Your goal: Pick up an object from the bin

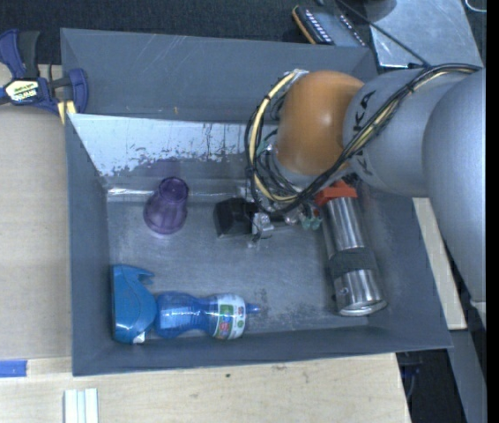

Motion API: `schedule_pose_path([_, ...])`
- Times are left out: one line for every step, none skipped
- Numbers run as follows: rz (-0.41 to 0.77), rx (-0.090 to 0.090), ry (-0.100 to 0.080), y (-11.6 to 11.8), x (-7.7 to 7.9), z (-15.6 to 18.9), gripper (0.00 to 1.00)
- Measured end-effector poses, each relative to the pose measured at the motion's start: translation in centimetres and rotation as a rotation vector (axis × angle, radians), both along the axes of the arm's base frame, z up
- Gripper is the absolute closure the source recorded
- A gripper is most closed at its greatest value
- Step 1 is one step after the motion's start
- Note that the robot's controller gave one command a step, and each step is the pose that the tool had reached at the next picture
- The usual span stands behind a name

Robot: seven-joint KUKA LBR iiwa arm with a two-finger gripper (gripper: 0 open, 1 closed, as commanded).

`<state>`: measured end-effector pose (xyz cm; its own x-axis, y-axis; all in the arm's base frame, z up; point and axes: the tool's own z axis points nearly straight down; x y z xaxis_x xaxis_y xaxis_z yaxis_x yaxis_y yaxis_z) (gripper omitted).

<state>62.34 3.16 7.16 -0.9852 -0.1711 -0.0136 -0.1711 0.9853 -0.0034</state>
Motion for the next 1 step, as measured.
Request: schedule_pose_path([0.013, -0.001, -0.001, 0.02, -0.10, 0.04, 1.00])
